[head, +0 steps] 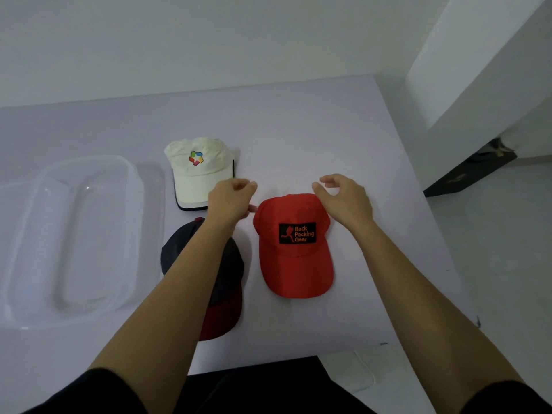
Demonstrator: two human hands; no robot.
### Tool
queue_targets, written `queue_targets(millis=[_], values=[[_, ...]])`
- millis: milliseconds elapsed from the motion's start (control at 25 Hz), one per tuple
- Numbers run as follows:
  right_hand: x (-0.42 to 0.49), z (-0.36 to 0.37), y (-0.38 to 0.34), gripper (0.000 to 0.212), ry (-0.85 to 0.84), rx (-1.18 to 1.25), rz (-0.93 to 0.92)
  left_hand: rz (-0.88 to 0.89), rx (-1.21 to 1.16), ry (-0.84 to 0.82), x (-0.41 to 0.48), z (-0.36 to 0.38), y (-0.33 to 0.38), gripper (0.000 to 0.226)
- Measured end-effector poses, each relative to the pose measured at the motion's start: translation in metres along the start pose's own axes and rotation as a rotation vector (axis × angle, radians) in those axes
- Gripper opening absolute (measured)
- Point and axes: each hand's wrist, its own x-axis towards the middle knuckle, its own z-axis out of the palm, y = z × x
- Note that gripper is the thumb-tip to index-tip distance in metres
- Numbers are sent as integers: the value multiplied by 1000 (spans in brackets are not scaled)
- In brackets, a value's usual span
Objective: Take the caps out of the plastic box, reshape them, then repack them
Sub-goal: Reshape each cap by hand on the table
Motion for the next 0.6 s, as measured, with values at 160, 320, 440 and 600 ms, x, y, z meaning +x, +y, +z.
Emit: queue_targets(millis=[160, 320, 440, 600], values=[[-22, 12, -41, 33, 18, -4, -216, 116, 0, 90, -14, -39, 6, 37], [-57, 53, -74, 30, -163, 21, -364, 138, 140, 158, -32, -84, -19, 39], [-79, 81, -83, 32, -311, 19, -416, 74, 215, 192, -41, -117, -50, 39], [-88, 113, -85, 48, -511, 67, -105, -81, 180, 107, -42, -137, -95, 39]])
